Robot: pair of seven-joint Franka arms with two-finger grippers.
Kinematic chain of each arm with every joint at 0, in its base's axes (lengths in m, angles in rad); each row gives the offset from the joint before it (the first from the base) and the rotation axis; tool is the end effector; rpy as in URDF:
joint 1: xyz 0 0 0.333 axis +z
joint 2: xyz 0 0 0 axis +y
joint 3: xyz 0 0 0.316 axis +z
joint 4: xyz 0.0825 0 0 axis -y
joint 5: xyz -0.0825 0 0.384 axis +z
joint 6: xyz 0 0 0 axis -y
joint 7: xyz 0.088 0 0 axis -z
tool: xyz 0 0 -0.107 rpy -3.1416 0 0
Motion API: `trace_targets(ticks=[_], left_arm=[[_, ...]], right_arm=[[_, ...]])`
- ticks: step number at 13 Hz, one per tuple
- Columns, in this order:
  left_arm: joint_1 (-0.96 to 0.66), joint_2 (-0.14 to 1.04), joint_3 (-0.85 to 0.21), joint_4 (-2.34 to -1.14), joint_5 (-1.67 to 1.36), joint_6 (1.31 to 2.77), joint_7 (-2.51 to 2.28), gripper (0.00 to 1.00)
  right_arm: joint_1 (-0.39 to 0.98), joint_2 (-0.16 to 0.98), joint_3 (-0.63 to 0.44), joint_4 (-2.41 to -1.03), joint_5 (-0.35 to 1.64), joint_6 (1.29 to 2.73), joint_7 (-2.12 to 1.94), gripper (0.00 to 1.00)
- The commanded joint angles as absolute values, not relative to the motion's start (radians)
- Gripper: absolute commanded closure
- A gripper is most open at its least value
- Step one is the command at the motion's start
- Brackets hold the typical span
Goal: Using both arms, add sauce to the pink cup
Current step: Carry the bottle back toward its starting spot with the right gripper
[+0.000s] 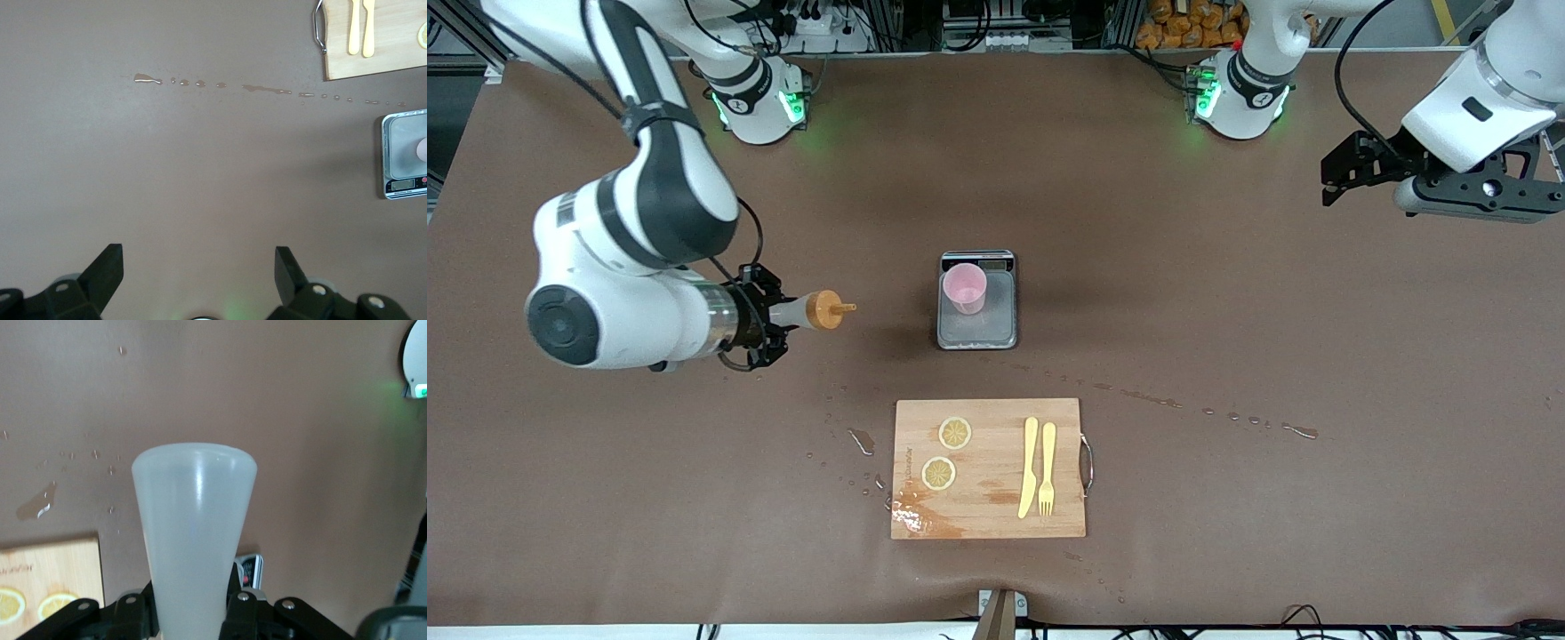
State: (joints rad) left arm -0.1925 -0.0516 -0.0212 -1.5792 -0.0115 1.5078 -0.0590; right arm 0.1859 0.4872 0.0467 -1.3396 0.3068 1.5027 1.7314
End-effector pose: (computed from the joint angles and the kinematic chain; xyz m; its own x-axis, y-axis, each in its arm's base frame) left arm 0.5196 -0.1144 0.6431 0.9877 -0.1547 -0.0204 -0.1545 -0.9879 0.0092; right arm 0.6396 0.1806 0.4328 -0.0098 -0.9659 -0.2587 -0.9287 -0.0871 0.3604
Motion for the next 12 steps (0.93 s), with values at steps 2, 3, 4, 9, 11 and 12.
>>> trace_targets(ticks=[2,3,4,9,11,12], left_arm=[[-0.207,-0.064,-0.018,-1.575,-0.002,1.496,-0.074,0.00],[-0.207,-0.064,-0.018,-1.575,0.000,1.496,-0.074,0.00],[-0.207,-0.064,-0.018,-1.575,0.000,1.496,-0.074,0.00],[-0.207,-0.064,-0.018,-1.575,0.002,1.496,-0.074,0.00],[-0.207,-0.064,-0.018,-1.575,0.002,1.496,-0.074,0.00],[-0.206,-0.064,-0.018,-1.575,0.002,1.496,-0.074,0.00]], right_arm=[[0.005,0.440,0.064,-1.413,0.509,1.488,1.532,1.00],[-0.044,0.445,0.063,-1.413,0.546,1.464,1.482,1.00],[-0.098,0.452,0.064,-1.414,0.572,1.447,1.424,1.00],[-0.316,0.506,0.061,-1.525,0.730,1.396,1.110,1.00],[-0.392,0.567,0.061,-1.525,0.748,1.367,1.004,1.00],[-0.422,0.599,0.061,-1.523,0.753,1.361,0.974,1.00]])
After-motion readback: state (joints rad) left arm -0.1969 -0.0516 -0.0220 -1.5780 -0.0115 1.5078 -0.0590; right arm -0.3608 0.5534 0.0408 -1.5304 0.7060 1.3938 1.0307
